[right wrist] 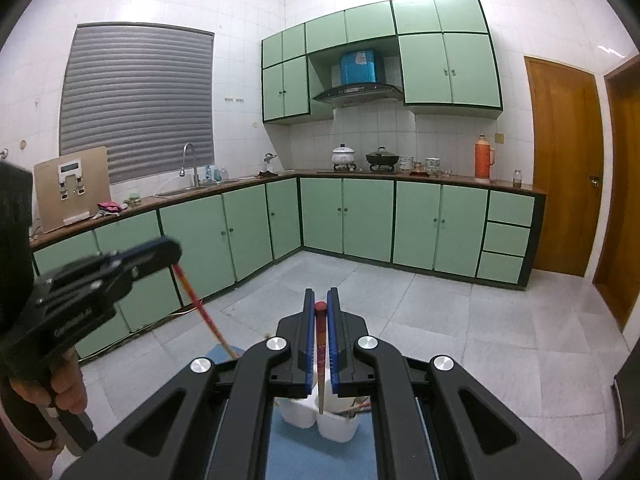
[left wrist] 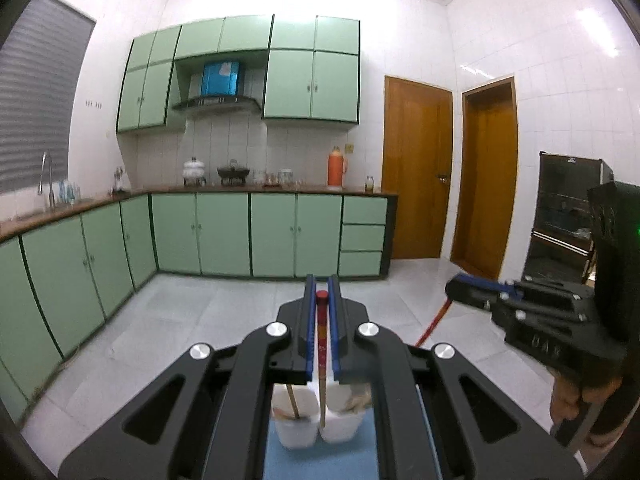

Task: Organize utensils
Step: 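Carry both chopsticks up over the white holder with both grippers, then insert both chopsticks into the white holder and open both grippers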

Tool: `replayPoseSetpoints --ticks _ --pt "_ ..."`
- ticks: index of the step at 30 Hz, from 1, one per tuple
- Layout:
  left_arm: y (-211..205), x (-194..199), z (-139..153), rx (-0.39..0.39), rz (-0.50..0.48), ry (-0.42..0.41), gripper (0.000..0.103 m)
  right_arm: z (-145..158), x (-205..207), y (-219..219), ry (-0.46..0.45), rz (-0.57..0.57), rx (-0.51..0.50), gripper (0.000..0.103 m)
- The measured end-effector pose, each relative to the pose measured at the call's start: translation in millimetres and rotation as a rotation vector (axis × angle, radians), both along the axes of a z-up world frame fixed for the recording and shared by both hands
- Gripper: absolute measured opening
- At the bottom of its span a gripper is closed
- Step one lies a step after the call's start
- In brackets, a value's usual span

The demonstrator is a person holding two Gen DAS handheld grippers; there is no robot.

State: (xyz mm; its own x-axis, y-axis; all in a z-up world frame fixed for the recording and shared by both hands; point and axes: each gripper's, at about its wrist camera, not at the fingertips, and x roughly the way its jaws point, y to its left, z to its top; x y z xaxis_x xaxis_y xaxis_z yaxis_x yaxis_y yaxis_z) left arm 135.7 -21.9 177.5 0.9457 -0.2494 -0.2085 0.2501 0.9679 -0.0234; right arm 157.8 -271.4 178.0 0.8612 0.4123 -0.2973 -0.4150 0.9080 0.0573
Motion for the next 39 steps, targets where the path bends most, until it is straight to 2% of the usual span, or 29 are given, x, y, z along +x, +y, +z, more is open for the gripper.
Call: replayPoseSetpoints --ticks 4,10,16,19,21,23,25,27,29,31,33,36,38,39 --pt "-15 27 -4 0.013 0.008 -0.004 0.005 -5 21 0 0.011 -0.011 -0.004 0.006" --pt "-28 66 -36 0.057 0.035 0.027 0.005 -29 56 3 0.056 -0.017 -0.004 0.006" --pt "-27 102 -74 0.058 0.039 0.115 0.005 -60 83 13 0.132 -0.003 -0.016 0.006" --pt "-18 109 -88 0.041 0.035 0.167 0.007 -75 88 14 0.17 -0.003 -0.03 0.011" --pt "-10 108 -93 0.024 0.036 0.189 0.021 -80 86 8 0.173 -0.016 -0.022 0.016" --pt "1 101 -94 0.004 0.047 0.182 0.031 -81 81 2 0.169 -0.04 -0.01 0.024" --pt "11 91 -90 -0.008 0.054 0.171 0.033 -81 73 -8 0.157 -0.063 -0.003 0.03" --pt "17 79 -85 -0.005 0.07 0.158 0.047 -78 63 -16 0.141 -0.085 -0.001 0.036" --pt "20 68 -82 -0.006 0.079 0.147 0.056 -74 51 -22 0.125 -0.105 0.011 0.046" --pt "23 55 -77 -0.008 0.082 0.138 0.062 -71 38 -26 0.113 -0.115 0.02 0.052" --pt "24 40 -72 -0.002 0.084 0.125 0.073 -69 25 -29 0.098 -0.124 0.022 0.057" --pt "20 23 -67 0.023 0.093 0.108 0.085 -67 3 -29 0.085 -0.133 0.02 0.069" --pt "20 8 -64 0.03 0.09 0.1 0.089 -68 -12 -30 0.079 -0.136 0.026 0.086" --pt "21 0 -64 0.032 0.084 0.103 0.09 -69 -21 -31 0.074 -0.14 0.034 0.089"
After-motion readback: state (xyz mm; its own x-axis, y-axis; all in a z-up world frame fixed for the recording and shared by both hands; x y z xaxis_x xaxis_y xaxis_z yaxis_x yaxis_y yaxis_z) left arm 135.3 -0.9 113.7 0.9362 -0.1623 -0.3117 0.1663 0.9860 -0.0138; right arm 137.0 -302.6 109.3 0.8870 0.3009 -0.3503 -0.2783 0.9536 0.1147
